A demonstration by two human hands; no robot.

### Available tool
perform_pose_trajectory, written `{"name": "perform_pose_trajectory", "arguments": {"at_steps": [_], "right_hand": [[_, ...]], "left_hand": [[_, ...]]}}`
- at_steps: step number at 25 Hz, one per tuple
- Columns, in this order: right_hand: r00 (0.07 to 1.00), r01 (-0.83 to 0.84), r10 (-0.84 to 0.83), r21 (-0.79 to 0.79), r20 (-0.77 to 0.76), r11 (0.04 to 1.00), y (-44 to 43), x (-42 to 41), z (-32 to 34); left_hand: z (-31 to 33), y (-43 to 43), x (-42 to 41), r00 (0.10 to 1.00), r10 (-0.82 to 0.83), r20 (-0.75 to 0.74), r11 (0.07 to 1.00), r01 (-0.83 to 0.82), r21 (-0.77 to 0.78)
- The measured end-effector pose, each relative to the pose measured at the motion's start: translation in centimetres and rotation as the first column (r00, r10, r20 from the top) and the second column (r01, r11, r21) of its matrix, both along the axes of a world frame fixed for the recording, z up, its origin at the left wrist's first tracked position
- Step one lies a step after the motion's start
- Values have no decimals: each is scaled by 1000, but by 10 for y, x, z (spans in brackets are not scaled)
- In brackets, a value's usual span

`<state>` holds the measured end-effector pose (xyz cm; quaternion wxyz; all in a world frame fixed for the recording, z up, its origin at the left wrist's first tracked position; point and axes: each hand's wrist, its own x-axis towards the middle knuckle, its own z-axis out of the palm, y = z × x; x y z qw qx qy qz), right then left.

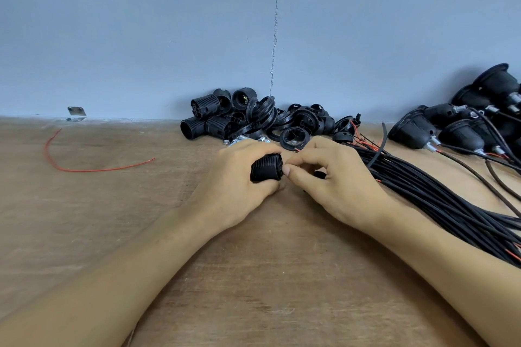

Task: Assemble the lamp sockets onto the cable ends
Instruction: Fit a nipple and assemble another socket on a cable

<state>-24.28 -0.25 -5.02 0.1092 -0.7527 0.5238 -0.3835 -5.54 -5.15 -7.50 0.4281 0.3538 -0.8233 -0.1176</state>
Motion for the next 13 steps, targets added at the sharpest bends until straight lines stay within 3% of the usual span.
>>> {"name": "perform_pose_trajectory", "arguments": {"at_steps": [8, 13], "right_hand": [[998, 31, -34, 57, 45, 998, -1, 0, -3], [999, 44, -44, 7, 6, 999, 1, 4, -2]], "left_hand": [[1, 2, 0, 998, -9, 54, 1000, 10, -19], [1, 2, 0, 998, -31, 63, 999, 32, -13]]}}
